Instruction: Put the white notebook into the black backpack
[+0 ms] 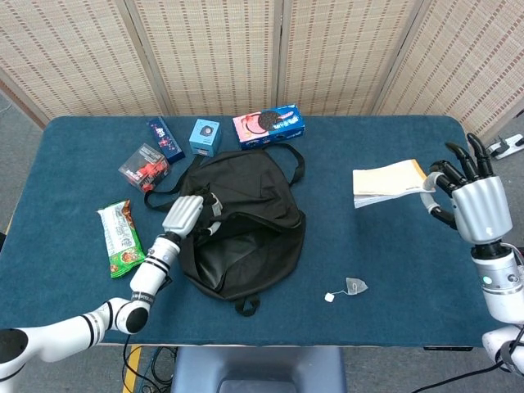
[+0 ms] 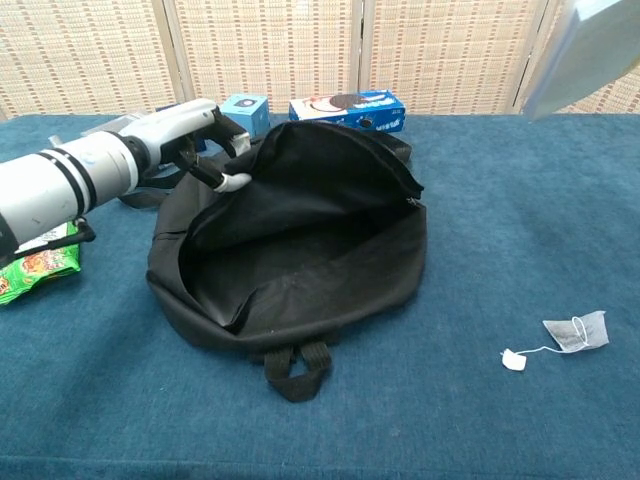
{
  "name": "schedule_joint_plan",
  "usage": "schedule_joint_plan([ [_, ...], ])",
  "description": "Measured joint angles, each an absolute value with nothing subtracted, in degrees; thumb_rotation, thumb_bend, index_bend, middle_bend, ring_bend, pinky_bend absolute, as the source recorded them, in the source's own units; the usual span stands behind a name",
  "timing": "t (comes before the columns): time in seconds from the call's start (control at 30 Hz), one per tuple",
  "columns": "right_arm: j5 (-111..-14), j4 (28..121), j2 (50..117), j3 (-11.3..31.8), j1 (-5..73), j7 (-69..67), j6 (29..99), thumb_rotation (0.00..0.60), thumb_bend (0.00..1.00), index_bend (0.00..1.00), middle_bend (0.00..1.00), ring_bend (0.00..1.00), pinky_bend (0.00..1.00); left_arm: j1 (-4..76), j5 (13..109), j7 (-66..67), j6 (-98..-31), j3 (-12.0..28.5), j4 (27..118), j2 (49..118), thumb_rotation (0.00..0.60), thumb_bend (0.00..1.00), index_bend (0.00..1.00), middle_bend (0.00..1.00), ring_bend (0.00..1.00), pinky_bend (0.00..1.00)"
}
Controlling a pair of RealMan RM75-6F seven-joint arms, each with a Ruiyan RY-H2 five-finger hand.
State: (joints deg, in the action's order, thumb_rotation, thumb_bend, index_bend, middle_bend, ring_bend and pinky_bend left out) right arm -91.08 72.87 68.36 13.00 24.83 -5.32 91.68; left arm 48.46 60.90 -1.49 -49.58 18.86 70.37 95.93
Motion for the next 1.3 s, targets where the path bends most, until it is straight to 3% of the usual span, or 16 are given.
schedule_joint_plan([
  [0.37,-100.39,87.23,64.71,13.15,26.62,-3.81,95.77,0.600,0.55,0.67,0.45,0.18,0.06,53.70,43.17,8.25,-45.18,24.07,69.08,94.54,0.600,0.55,0.82,0.39,0.29,0.09],
  [0.63,-103.67,92.10,65.77,13.40,30.70,-2.35,92.02,0.600,0.55,0.67,0.46,0.19,0.06,58.21,33.27,13.67,-43.32,25.23,65.50,94.67,0.600,0.55,0.82,0.39,0.29,0.09],
  [0.9,-104.37,91.94,71.59,13.54,36.17,-0.63,85.19,0.600,0.55,0.67,0.46,0.19,0.06,61.22,25.53,16.84,-41.52,25.51,62.98,94.79,0.600,0.55,0.81,0.39,0.29,0.09],
  [1.3,-103.32,83.13,83.62,12.41,43.46,0.52,76.85,0.600,0.55,0.67,0.46,0.19,0.06,62.64,21.68,17.68,-40.38,24.48,62.08,94.08,0.600,0.55,0.81,0.39,0.29,0.09],
])
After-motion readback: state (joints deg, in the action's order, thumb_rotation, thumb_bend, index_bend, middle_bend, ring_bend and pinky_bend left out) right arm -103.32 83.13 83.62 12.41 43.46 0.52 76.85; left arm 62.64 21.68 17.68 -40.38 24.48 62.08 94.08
